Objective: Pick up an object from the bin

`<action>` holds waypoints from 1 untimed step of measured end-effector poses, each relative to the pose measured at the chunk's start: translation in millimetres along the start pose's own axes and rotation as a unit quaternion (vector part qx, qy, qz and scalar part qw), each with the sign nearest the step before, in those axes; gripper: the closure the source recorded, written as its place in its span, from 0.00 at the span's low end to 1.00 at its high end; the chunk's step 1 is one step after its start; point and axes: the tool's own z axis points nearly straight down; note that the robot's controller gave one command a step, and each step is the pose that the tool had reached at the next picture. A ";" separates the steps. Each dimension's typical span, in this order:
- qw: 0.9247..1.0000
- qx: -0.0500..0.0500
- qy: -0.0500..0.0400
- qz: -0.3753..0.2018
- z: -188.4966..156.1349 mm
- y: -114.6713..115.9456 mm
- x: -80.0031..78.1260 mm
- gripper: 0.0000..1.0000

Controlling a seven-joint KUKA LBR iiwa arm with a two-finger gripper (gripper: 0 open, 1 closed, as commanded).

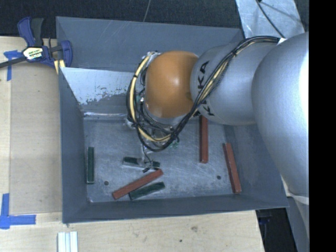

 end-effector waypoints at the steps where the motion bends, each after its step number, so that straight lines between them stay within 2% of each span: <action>1: 1.000 0.000 0.000 0.000 0.0 0.0 0.0 0.00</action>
Offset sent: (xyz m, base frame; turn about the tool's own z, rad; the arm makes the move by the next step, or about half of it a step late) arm -0.0371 -0.0092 -0.0265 -0.4323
